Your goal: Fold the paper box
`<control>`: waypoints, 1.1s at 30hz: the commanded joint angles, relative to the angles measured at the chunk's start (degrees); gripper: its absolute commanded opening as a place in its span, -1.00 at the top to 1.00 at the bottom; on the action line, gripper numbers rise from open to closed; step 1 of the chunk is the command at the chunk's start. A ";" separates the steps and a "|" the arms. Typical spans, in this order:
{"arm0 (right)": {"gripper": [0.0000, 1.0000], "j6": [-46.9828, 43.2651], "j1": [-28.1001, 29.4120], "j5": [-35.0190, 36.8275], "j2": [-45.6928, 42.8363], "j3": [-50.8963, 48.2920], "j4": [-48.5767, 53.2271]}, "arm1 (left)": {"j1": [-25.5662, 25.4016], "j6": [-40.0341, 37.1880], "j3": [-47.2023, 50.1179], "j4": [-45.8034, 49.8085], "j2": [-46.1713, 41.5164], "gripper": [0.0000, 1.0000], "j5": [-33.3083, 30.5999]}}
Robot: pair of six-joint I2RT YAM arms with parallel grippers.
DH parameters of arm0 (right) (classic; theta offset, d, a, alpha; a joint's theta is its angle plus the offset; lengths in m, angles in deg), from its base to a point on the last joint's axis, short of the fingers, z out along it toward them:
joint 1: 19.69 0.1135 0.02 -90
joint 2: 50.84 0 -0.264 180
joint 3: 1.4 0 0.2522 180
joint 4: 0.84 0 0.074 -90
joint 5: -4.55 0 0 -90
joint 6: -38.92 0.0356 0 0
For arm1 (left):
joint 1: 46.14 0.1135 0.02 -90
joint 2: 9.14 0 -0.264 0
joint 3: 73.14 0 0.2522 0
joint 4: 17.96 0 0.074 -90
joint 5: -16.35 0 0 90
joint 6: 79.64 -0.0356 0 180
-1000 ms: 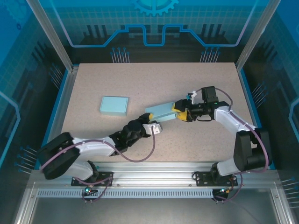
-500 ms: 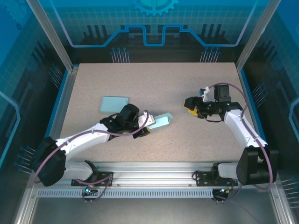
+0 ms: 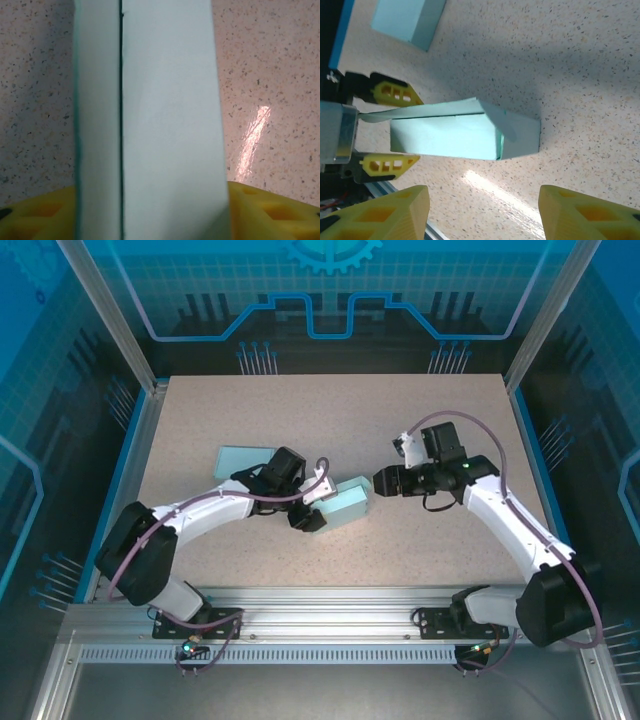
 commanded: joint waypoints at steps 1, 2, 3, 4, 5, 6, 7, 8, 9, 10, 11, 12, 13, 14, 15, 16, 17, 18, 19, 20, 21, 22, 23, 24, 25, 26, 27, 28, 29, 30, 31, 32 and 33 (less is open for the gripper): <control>-0.18 -4.24 1.54 3.49 1.68 1.78 0.87 | 0.35 -1.63 -1.73 1.32 0.94 -0.34 2.25; -0.17 -4.87 2.02 3.78 2.06 2.23 0.93 | 0.36 -1.60 -1.84 1.18 1.00 -0.35 2.28; -0.17 -5.59 2.52 4.34 2.43 2.64 0.93 | 0.42 -1.66 -1.86 0.78 0.92 -0.35 2.21; -0.17 -6.23 2.97 5.23 2.83 3.06 0.95 | 0.42 -1.60 -1.81 0.41 0.79 -0.35 2.17; -0.17 -6.69 3.32 5.92 3.17 3.47 0.98 | 0.36 -1.52 -1.81 0.04 0.76 -0.35 2.07; -0.17 -7.46 3.62 6.51 3.71 3.96 1.02 | 0.46 -1.44 -1.89 -0.12 0.63 -0.34 1.86; -0.17 -8.19 3.86 7.15 4.22 4.33 1.03 | 0.39 -1.37 -1.98 -0.17 0.47 -0.35 1.55; -0.17 -8.68 4.07 7.68 4.79 4.73 1.02 | 0.42 -1.32 -2.04 -0.20 0.18 -0.37 1.41; -0.17 -9.29 4.25 8.24 5.51 5.09 1.02 | 0.37 -1.06 -2.13 -0.27 -0.33 -0.46 1.26; -0.16 -9.83 4.44 8.67 6.10 5.43 1.06 | 0.42 -0.79 -2.04 -0.41 -1.19 -0.61 1.25; -0.16 -10.15 4.64 9.09 6.52 5.70 1.02 | 0.39 -0.63 -1.86 -0.62 -2.09 -0.71 1.40; -0.15 -10.42 4.86 9.63 6.92 5.97 1.06 | 0.38 -0.27 -1.51 -0.98 -3.30 -0.76 1.60; -0.15 -10.57 5.09 10.01 6.94 6.20 0.79 | 0.36 0.11 -1.05 -1.48 -4.79 -0.78 1.75; -0.15 -10.67 5.25 10.33 6.90 6.22 0.47 | 0.39 0.46 -0.59 -1.95 -6.09 -0.79 1.93; -0.15 -10.89 5.43 10.32 6.66 6.25 0.07 | 0.42 0.95 -0.05 -2.53 -7.54 -0.85 1.83; -0.15 -11.20 5.50 10.11 6.56 6.27 -0.12 | 0.36 1.71 0.42 -2.89 -8.99 -0.91 1.35; -0.15 -11.46 5.78 10.23 6.47 6.46 -0.12 | 0.29 2.53 0.58 -3.03 -10.24 -0.97 0.77; -0.14 -11.79 6.05 10.68 6.55 6.76 0.09 | 0.33 3.89 0.78 -3.04 -11.66 -0.98 -0.43; -0.13 -12.08 6.35 11.24 6.56 7.11 0.42 | 0.29 6.28 0.97 -3.40 -13.23 -0.98 -2.57; -0.13 -12.21 6.62 12.08 6.65 7.38 0.64 | 0.33 8.72 1.14 -3.49 -14.57 -0.98 -4.48; -0.12 -12.36 6.83 12.83 6.66 7.61 0.86 | 0.26 11.65 1.34 -3.43 -16.21 -0.97 -6.64; -0.11 -12.39 6.93 13.16 6.70 7.77 0.89 | 0.19 15.61 1.61 -3.40 -17.76 -0.97 -8.88; -0.10 -12.52 6.95 13.25 6.60 7.87 0.85 | 0.28 19.61 1.83 -3.27 -19.04 -0.91 -11.14; -0.10 -12.52 7.03 13.34 6.46 7.96 0.69 | 0.28 23.63 2.00 -2.22 -20.43 -0.79 -13.58; -0.09 -12.45 7.03 13.26 6.38 8.18 0.69 | 0.33 26.63 1.93 -0.17 -21.55 -0.63 -15.14; -0.09 -12.47 7.11 13.25 6.30 8.23 0.67 | 0.26 29.22 1.92 1.87 -22.30 -0.52 -16.06; -0.08 -12.65 7.12 13.11 6.34 8.39 0.75 | 0.29 31.92 2.16 4.05 -23.34 -0.47 -16.79; -0.06 -12.80 7.12 12.93 6.45 8.53 0.92 | 0.18 34.01 2.72 5.44 -24.35 -0.45 -16.80; -0.05 -12.97 7.17 12.70 6.65 8.65 1.08 | -0.05 35.69 3.35 6.47 -25.19 -0.44 -16.80; -0.03 -13.21 7.23 12.49 6.85 8.73 1.38 | -0.69 36.88 4.02 7.23 -26.19 -0.44 -16.95; -0.01 -13.47 7.37 12.30 7.21 8.83 1.60 | -1.80 37.43 4.71 7.73 -26.82 -0.43 -17.23; 0.01 -13.67 7.53 12.21 7.59 8.91 1.79 | -2.75 37.81 5.18 8.21 -27.22 -0.42 -18.14; 0.02 -13.94 7.76 12.21 7.90 8.89 1.97 | -3.63 37.98 5.45 8.81 -27.34 -0.41 -19.33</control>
